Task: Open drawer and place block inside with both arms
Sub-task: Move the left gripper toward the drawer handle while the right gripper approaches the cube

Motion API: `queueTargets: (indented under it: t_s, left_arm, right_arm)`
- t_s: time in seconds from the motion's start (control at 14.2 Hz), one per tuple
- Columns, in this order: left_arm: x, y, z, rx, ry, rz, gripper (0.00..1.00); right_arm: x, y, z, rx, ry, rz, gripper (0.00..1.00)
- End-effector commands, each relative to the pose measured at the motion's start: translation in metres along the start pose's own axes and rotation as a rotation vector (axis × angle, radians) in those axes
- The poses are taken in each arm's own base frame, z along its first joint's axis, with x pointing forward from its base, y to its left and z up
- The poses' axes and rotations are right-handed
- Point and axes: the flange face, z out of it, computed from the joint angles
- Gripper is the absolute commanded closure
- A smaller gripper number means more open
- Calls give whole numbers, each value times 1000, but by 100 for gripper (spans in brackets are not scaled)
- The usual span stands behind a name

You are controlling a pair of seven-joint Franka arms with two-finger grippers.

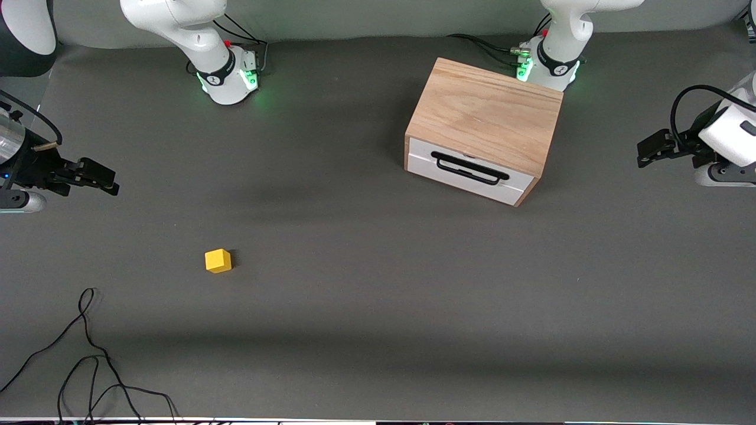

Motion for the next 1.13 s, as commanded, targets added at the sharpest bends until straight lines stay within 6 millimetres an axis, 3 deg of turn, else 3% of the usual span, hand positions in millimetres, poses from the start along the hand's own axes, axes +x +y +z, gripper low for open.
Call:
queueTargets:
  t_s: [0.0,0.21,0.42,0.63,0.7,1.06]
  left_arm:
    - [-1,2,-3,1,-4,-13,0]
    - [-1,3,-3,1,-4,-14,0]
    - [-3,16,-4,-1,-5,-81,0]
    - [-9,58,-4,-7,-21,-207,0]
    - [-14,82,-3,1,-36,-258,0]
    - [-37,166,4,11,-70,-596,0]
  right_arm:
    - [0,-2,-3,-11,4,-4,0]
    - [1,4,-3,-7,4,-6,0]
    - [2,2,-1,-9,-1,-27,0]
    - [1,-2,0,-9,-2,-27,0]
    - [1,-2,1,-8,-5,-31,0]
    - [1,-4,7,-10,-22,-29,0]
